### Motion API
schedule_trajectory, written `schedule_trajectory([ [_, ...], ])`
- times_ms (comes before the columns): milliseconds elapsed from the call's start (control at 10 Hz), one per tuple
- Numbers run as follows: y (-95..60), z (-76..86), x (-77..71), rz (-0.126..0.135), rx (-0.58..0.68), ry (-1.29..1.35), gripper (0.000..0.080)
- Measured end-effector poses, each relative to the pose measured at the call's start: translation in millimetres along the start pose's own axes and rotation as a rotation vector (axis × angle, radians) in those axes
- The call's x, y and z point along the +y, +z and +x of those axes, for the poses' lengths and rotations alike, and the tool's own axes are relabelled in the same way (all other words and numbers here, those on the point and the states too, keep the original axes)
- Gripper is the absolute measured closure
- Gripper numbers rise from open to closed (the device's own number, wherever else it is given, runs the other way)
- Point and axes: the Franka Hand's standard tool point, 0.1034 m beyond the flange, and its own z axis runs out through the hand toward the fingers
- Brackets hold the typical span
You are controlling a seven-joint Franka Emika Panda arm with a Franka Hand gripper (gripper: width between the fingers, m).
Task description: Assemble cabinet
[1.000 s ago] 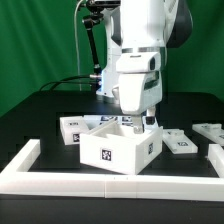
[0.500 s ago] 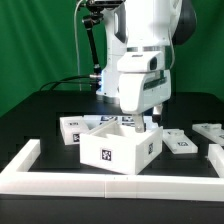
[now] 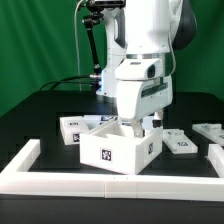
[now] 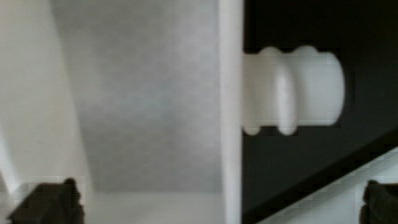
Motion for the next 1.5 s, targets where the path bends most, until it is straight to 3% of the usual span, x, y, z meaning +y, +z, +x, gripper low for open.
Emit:
schedule_trajectory([
  [200, 9.5, -0.6, 0.2, 0.003, 0.003, 0.004, 0.0252],
  [300, 12.5, -1.1, -0.8, 0.008, 0.001, 0.004, 0.0252],
  [400, 12.3, -0.9, -0.7, 0.008, 0.001, 0.003, 0.0454],
  [500, 12.3, -0.8, -0.9, 0.008, 0.001, 0.003, 0.0589],
  [600, 12.5, -0.9, -1.0, 0.008, 0.001, 0.003, 0.0589],
  [700, 12.6, -1.1, -1.2, 0.009, 0.000, 0.003, 0.0744],
  [1300, 12.6, -1.0, -1.2, 0.009, 0.000, 0.003, 0.0765],
  [1400, 12.4, -1.9, -1.2, 0.013, -0.004, -0.028, 0.0765],
  [1500, 11.6, -6.0, 0.0, 0.043, -0.027, -0.114, 0.0765],
])
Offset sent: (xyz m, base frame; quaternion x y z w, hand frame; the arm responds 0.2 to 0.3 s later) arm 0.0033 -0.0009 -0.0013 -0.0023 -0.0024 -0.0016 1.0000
